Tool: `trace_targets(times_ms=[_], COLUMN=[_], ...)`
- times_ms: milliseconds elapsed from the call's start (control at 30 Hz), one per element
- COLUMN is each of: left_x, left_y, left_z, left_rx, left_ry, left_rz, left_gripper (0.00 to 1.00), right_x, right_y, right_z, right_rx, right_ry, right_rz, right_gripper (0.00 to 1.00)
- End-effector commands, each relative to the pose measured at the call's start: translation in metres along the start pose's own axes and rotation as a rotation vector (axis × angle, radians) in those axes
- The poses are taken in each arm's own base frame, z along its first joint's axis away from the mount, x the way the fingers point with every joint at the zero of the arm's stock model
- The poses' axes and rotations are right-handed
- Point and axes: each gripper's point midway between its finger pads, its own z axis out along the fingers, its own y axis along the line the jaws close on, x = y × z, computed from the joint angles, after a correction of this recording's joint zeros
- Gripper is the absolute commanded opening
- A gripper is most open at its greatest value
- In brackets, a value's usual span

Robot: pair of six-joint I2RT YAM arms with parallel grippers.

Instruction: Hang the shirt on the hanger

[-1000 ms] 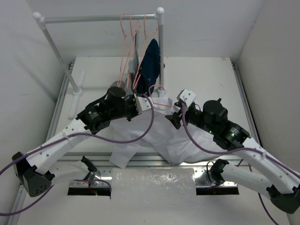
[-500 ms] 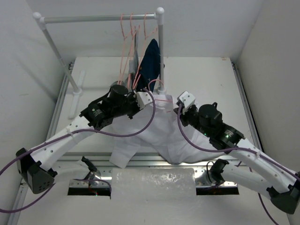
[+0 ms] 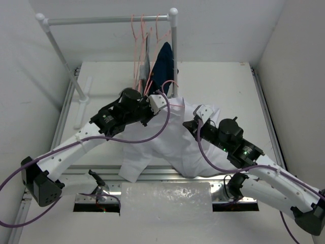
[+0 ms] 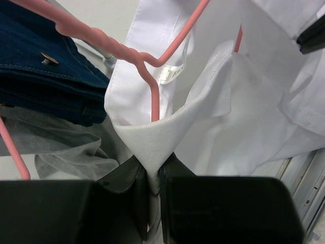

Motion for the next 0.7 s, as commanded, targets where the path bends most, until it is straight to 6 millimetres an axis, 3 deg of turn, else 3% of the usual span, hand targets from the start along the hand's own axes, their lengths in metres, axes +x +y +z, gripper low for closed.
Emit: trace_targets(times_ms=[0, 33, 133, 167, 233, 267, 333, 433, 533, 567, 600, 633, 667], left_x=[-0.04, -0.043, -0.055, -0.059, -0.061, -0.06, -0.058, -0.054, -0.056, -0.058, -0.06, -0.059, -0.059], left_y=[0.024, 0.024, 0.019, 0.019, 0.016, 0.016, 0.016, 0.015, 0.014, 0.013, 0.011, 0.01, 0.005], left_z=[-0.013, -0.014, -0.019, -0.021, -0.022, -0.023, -0.022, -0.023, -0.026, -0.028, -0.029, -0.029, -0.03], left_rx=[-0.081, -0.076, -0.036, -0.032, -0.016, -0.016, -0.017, -0.016, -0.016, -0.01, -0.004, 0.005, 0.031], left_ry=[-0.135, -0.147, -0.19, -0.203, -0.211, -0.211, -0.207, -0.202, -0.219, -0.23, -0.237, -0.238, -0.246], left_rz=[-0.035, -0.042, -0.051, -0.056, -0.057, -0.056, -0.052, -0.041, -0.028, -0.022, -0.016, 0.002, 0.021], left_gripper=[0.0, 0.0, 0.0, 0.0, 0.0, 0.0, 0.0, 0.0, 0.0, 0.0, 0.0, 0.0, 0.0], right_x=[-0.032, -0.032, -0.008, 0.014, 0.025, 0.043, 0.049, 0.052, 0.047, 0.054, 0.051, 0.038, 0.034], right_y=[0.017, 0.02, 0.028, 0.034, 0.049, 0.057, 0.064, 0.06, 0.055, 0.055, 0.054, 0.052, 0.051], right_z=[-0.006, -0.006, 0.003, 0.008, 0.012, 0.014, 0.015, 0.011, 0.001, -0.006, -0.009, -0.012, -0.017], right_rx=[-0.098, -0.114, -0.145, -0.161, -0.23, -0.255, -0.285, -0.266, -0.264, -0.269, -0.273, -0.277, -0.273], right_ry=[-0.105, -0.099, -0.027, 0.024, 0.029, 0.068, 0.077, 0.09, 0.121, 0.17, 0.176, 0.162, 0.17], right_rz=[0.034, 0.034, 0.073, 0.095, 0.15, 0.173, 0.192, 0.159, 0.091, 0.084, 0.052, 0.041, 0.042], right_gripper=[0.0, 0.0, 0.0, 0.0, 0.0, 0.0, 0.0, 0.0, 0.0, 0.02, 0.11, 0.41, 0.49])
